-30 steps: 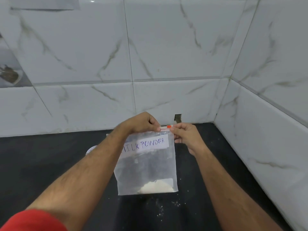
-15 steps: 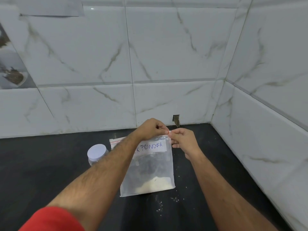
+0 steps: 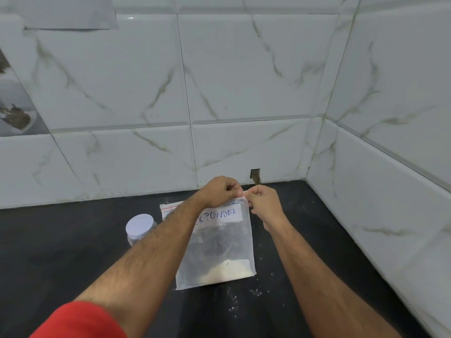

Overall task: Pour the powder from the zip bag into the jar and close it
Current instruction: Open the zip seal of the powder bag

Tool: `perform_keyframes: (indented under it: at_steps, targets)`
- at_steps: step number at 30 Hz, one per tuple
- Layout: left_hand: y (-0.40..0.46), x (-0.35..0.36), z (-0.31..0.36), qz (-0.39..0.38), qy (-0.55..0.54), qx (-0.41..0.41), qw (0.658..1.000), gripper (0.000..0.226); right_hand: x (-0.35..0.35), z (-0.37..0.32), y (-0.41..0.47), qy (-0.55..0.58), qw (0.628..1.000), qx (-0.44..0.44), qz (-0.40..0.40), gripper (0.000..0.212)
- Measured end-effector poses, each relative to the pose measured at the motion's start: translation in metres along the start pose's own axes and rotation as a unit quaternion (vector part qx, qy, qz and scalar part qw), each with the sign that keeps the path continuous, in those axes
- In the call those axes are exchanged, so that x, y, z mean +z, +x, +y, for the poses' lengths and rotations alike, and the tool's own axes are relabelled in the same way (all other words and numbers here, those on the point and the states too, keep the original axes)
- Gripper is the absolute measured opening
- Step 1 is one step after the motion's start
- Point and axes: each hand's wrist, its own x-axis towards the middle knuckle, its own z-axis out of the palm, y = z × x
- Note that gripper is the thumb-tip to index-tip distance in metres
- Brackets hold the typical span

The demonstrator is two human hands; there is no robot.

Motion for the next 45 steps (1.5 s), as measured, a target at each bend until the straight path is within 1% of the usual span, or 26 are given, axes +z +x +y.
perform_keyframes:
  at_steps: [6, 12, 14, 16, 17, 20, 23, 26, 35, 45]
  targets:
    - [-0.007, -0.014, -0.018, 0.011, 0.015, -0.020, 1.000, 0.013, -0.003, 0.002, 0.002, 0.006, 0.999, 0.012, 0.035, 0.014]
    - [-0.012, -0.018, -0.029, 0.033, 0.000, -0.033, 0.999, 0.011, -0.007, -0.003, 0.005, -0.012, 0.999, 0.003, -0.036, 0.012]
    - [-0.012, -0.017, -0.028, 0.033, -0.007, -0.028, 0.999, 0.011, -0.007, -0.006, 0.007, -0.018, 0.998, -0.012, -0.056, 0.012]
    - [-0.011, -0.015, -0.025, 0.029, -0.002, -0.019, 0.999, 0.011, -0.004, -0.007, 0.009, -0.036, 0.996, -0.034, -0.073, 0.006]
    - [-0.011, -0.015, -0.024, 0.027, -0.001, -0.017, 0.999, 0.012, -0.002, -0.007, 0.009, -0.044, 0.995, -0.045, -0.074, 0.007]
    - [-0.011, -0.016, -0.023, 0.024, 0.002, -0.013, 1.000, 0.014, 0.002, -0.006, 0.012, -0.058, 0.995, -0.053, -0.054, 0.014]
    - [-0.013, -0.020, -0.027, 0.019, 0.004, -0.020, 1.000, 0.013, 0.002, -0.007, 0.014, -0.055, 0.996, -0.044, -0.047, 0.012]
    - [-0.014, -0.022, -0.030, 0.017, 0.003, -0.028, 0.999, 0.012, 0.001, -0.006, 0.015, -0.062, 0.996, -0.039, -0.041, 0.015]
    - [-0.019, -0.027, -0.037, 0.018, 0.017, -0.040, 0.999, 0.013, -0.002, -0.007, 0.014, -0.054, 0.997, -0.036, -0.042, 0.013]
    - [-0.026, -0.042, -0.055, 0.023, 0.034, -0.061, 0.997, 0.011, -0.013, -0.007, 0.017, -0.047, 0.998, -0.020, -0.033, 0.017]
